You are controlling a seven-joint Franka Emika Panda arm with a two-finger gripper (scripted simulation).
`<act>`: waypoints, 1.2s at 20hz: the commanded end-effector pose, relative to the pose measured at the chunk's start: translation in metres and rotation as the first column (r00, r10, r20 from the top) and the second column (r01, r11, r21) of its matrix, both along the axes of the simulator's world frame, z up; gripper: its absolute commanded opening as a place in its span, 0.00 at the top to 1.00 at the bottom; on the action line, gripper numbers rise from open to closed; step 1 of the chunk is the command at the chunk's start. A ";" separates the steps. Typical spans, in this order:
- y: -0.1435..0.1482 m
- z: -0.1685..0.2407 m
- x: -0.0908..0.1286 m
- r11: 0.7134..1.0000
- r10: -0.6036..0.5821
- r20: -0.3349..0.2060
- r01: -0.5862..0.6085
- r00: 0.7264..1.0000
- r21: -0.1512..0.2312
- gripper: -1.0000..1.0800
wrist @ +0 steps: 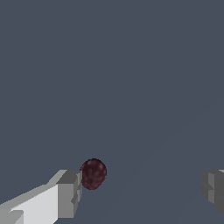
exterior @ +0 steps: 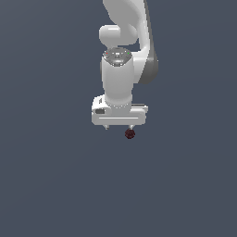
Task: Pick up the object and move it to a goal position.
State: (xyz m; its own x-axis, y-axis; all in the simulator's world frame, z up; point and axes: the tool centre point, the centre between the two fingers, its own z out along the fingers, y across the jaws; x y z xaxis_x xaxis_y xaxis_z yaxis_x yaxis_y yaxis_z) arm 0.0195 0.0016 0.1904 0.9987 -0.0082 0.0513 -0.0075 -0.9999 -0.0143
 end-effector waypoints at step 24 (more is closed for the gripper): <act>0.013 -0.022 -0.009 0.999 -0.047 -0.018 0.047 0.999 -0.007 0.04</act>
State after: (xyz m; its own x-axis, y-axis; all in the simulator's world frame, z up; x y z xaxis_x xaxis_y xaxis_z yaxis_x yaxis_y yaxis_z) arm 0.0116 0.0125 0.1718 0.9987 -0.0364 0.0349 -0.0362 -0.9993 -0.0058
